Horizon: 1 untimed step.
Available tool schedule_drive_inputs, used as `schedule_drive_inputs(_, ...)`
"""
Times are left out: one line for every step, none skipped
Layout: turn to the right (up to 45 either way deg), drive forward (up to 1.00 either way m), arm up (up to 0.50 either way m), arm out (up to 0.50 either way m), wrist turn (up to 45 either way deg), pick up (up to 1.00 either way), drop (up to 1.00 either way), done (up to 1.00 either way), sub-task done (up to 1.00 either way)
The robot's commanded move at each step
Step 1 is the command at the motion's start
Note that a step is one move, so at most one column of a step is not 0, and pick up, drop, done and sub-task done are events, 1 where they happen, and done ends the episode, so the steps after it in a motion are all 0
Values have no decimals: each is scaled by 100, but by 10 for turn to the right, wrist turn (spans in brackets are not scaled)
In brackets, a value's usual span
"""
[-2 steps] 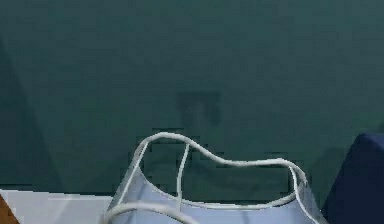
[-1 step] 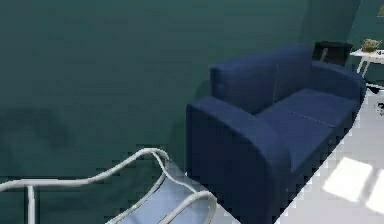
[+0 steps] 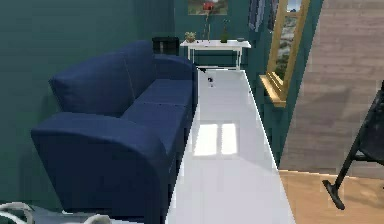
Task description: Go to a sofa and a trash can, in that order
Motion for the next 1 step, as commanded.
schedule_drive_inputs(30, 0, 0, 0, 0, 0, 0, 0, 0)
